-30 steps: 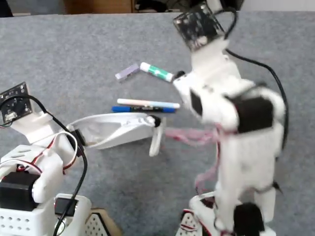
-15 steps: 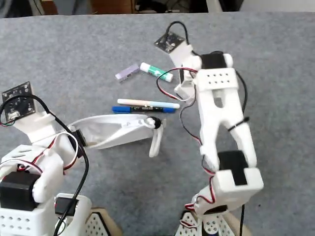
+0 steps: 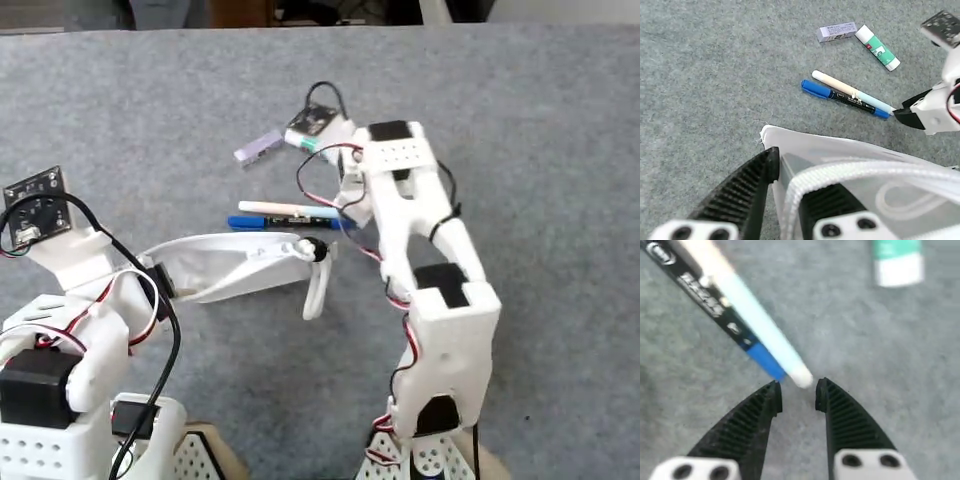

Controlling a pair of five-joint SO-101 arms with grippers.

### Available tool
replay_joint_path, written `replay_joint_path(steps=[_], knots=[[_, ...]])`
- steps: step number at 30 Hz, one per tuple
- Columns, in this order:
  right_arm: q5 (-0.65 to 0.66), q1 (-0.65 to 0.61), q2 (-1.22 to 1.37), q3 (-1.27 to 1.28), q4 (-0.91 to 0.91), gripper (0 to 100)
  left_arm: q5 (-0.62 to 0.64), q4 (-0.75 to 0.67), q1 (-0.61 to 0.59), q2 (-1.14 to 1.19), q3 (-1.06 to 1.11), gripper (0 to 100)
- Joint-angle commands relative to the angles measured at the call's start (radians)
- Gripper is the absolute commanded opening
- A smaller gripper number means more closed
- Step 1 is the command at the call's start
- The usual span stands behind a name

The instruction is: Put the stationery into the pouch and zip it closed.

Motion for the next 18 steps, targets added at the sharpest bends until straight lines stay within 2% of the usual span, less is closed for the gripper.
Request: replay_joint_path(steps=[1,13,18], knots=[[0.043,-0.057,0.001,-0.051,0.006,13.7,-0.018,-0.008,-0.005,0.011,0.050,3],[0.189,-0.074,0.081,-0.162,0.002,14.3,-0.018,-0.008,-0.005,0.009,0.050,3],[0.218,-0.078,0.214,-0.341,0.109,21.7,-0.018,-0.008,-0.005,0.006,0.048,3]])
